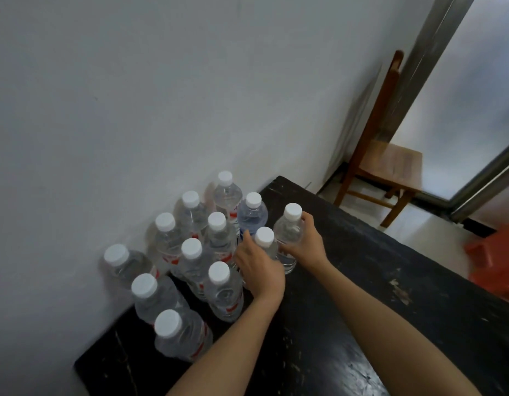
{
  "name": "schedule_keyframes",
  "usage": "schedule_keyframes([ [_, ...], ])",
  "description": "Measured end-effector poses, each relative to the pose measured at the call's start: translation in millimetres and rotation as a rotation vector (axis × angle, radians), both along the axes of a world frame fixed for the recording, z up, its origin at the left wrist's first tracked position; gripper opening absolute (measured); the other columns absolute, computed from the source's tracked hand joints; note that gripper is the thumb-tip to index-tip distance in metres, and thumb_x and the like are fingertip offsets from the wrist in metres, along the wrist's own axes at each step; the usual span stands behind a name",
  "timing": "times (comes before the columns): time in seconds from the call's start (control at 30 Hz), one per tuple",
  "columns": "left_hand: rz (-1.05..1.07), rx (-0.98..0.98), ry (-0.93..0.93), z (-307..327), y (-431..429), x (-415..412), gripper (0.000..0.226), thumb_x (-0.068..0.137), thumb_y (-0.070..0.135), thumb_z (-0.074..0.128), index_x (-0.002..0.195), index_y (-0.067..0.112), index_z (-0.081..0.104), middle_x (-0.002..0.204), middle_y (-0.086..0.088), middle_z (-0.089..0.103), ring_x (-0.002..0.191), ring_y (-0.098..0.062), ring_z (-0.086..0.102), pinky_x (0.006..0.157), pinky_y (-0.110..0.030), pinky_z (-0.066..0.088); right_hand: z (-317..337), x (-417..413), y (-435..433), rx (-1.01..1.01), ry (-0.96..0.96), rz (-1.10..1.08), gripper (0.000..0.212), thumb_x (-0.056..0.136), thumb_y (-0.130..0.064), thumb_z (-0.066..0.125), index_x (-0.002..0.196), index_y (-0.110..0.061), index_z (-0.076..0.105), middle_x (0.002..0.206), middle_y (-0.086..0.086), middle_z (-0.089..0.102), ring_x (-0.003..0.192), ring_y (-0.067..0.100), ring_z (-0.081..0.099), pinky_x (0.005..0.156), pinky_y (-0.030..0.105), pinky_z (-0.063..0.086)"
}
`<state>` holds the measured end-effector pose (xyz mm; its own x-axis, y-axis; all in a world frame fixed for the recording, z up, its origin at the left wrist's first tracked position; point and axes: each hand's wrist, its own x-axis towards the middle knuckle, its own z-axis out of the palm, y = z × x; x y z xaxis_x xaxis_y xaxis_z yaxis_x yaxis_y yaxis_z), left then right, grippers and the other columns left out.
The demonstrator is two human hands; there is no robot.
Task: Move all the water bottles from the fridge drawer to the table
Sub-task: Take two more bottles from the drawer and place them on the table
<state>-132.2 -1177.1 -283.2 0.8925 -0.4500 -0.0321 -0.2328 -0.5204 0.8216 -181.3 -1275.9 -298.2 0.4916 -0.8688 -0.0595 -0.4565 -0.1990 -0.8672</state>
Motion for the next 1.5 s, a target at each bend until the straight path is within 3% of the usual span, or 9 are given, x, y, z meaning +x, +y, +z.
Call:
schedule_keyframes([
  [0.23,0.108,-0.106,0.065,8.5,5.9,-1.0,0.087,0.076,0.008,0.070,0.144,0.010,0.015,0.147,-0.016,0.029,0.137,-0.029,0.025,0.112,-0.043,0.023,1.5,2.5,10.6,0.015,-0.027,0.057,0.078,0.065,-0.017,0.081,0.125,-0.026,0.031,0.126,0.002,0.049,0.108,0.009,0.046,0.090,0.027,0.041],
  [0.4,0.061,-0.117,0.011,23.8,7.7,-12.2,0.086,0.081,0.002,0.062,0.146,0.013,0.008,0.152,-0.013,0.018,0.142,-0.026,0.014,0.114,-0.042,0.019,7.2,-0.2,11.3,0.085,0.038,0.110,0.083,0.071,-0.019,0.077,0.137,-0.019,0.026,0.136,0.009,0.042,0.124,0.024,0.043,0.098,0.035,0.038],
  [0.57,-0.003,-0.139,-0.010,43.3,14.8,-13.4,0.084,0.080,0.003,0.062,0.146,0.014,0.010,0.153,-0.012,0.016,0.142,-0.025,0.010,0.114,-0.036,0.010,15.0,-0.4,14.2,0.113,0.197,0.108,0.100,0.072,-0.031,0.076,0.146,-0.023,0.009,0.148,0.014,0.028,0.134,0.033,0.031,0.109,0.053,0.031],
  [0.67,-0.086,-0.181,-0.054,51.0,31.3,-15.4,0.077,0.080,0.004,0.062,0.143,0.011,0.019,0.151,-0.013,0.021,0.141,-0.025,0.013,0.115,-0.038,0.012,23.1,-6.4,23.9,0.125,0.224,0.089,0.107,0.070,-0.036,0.075,0.147,-0.023,0.001,0.151,0.014,0.021,0.137,0.033,0.027,0.108,0.050,0.028],
  [0.77,-0.216,-0.227,-0.094,53.0,56.6,-16.6,0.062,0.080,0.007,0.063,0.135,0.008,0.035,0.142,-0.013,0.037,0.135,-0.024,0.030,0.112,-0.040,0.028,28.5,-26.9,44.3,0.072,0.186,0.084,0.095,0.071,-0.036,0.074,0.145,-0.025,0.016,0.148,0.009,0.030,0.136,0.028,0.029,0.104,0.043,0.032],
  [0.83,-0.326,-0.223,-0.112,54.2,78.0,-21.9,0.050,0.081,0.010,0.063,0.128,0.011,0.044,0.131,-0.009,0.047,0.124,-0.016,0.041,0.103,-0.029,0.035,30.4,-50.4,62.4,0.016,0.231,0.106,0.085,0.075,-0.033,0.072,0.143,-0.026,0.021,0.146,0.006,0.033,0.132,0.024,0.035,0.095,0.031,0.036],
  [1.0,-0.522,-0.063,-0.116,46.0,135.8,-45.2,0.048,0.085,0.017,0.060,0.130,0.014,0.045,0.135,-0.002,0.046,0.126,-0.014,0.040,0.106,-0.029,0.033,37.4,-122.1,113.9,-0.038,0.354,0.118,0.076,0.082,-0.032,0.066,0.144,-0.025,0.023,0.147,0.006,0.030,0.128,0.018,0.041,0.092,0.020,0.034],
  [1.27,-0.587,0.007,-0.110,28.8,232.9,-88.9,0.043,0.086,0.014,0.060,0.128,0.010,0.049,0.133,-0.006,0.050,0.126,-0.019,0.040,0.105,-0.027,0.029,45.0,-247.4,211.3,-0.059,0.363,0.052,0.063,0.086,-0.028,0.062,0.140,-0.016,0.033,0.140,0.006,0.037,0.123,0.016,0.043,0.090,0.011,0.028],
  [1.5,-0.736,-0.039,-0.133,40.5,257.8,-130.5,0.042,0.086,0.014,0.059,0.127,0.011,0.050,0.131,-0.006,0.051,0.123,-0.019,0.041,0.099,-0.024,0.030,53.2,-335.9,295.4,-0.083,0.434,-0.148,0.058,0.088,-0.028,0.060,0.139,-0.014,0.035,0.140,0.006,0.037,0.128,0.018,0.039,0.103,0.023,0.031],
])
